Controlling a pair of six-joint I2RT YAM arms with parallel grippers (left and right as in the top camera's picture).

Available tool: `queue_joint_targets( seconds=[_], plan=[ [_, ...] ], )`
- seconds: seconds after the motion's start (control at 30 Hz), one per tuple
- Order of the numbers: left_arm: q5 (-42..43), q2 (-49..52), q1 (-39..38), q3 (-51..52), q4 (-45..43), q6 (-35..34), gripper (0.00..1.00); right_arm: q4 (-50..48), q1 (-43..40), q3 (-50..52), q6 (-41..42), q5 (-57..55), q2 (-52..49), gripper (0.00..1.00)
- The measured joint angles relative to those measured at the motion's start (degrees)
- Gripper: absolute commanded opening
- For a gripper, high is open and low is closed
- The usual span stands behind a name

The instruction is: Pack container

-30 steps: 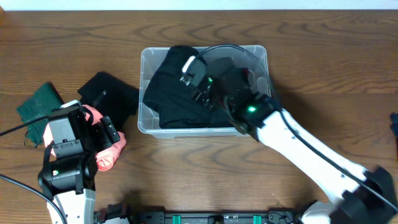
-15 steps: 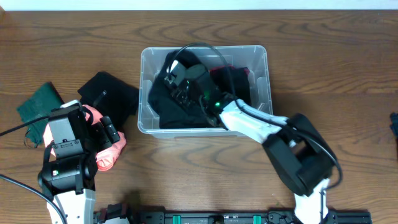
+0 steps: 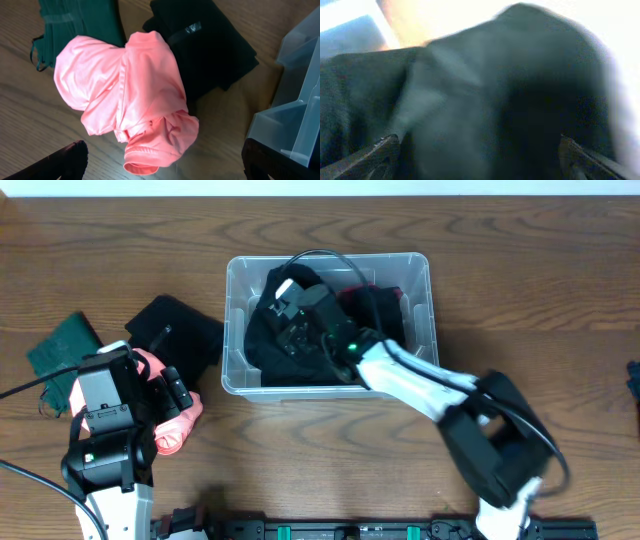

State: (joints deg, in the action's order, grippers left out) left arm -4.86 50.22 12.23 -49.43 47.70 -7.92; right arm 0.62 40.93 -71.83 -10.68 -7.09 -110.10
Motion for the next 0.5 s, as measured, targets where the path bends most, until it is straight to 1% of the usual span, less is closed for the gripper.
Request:
queue_joint_targets(
  seconds=[0.07, 0.13, 0.2, 0.27, 0.33, 0.43, 0.5],
  plan=[
    [0.0, 0.0, 0.0, 0.0, 0.0, 0.0, 0.98, 3.3, -1.7, 0.1, 0.9, -4.6, 5.6, 0.99],
    [0.0, 0.0, 0.0, 0.0, 0.0, 0.0, 0.98, 8.6, -4.6, 0.0, 2.3, -9.3, 11.4, 0.99],
    [0.0, 0.0, 0.0, 0.0, 0.0, 0.0, 0.98, 13.5, -8.5, -0.2, 4.2, -13.5, 16.6, 0.99],
    [0.0, 0.0, 0.0, 0.0, -0.1, 0.0, 0.98, 22.3, -14.9, -0.8, 8.0, -16.8, 21.0, 0.99],
    [0.0, 0.0, 0.0, 0.0, 0.0, 0.0, 0.98, 28.4, -21.2, -1.0, 11.8, -19.0, 22.8, 0.99],
    [0.0, 0.0, 0.0, 0.0, 0.0, 0.0, 0.98, 38.8, -32.3, -0.7, 19.2, -20.9, 22.4, 0.99],
    [0.0, 0.0, 0.0, 0.0, 0.0, 0.0, 0.98, 41.9, -38.9, -0.1, 22.7, -21.4, 20.9, 0.99]
  ],
)
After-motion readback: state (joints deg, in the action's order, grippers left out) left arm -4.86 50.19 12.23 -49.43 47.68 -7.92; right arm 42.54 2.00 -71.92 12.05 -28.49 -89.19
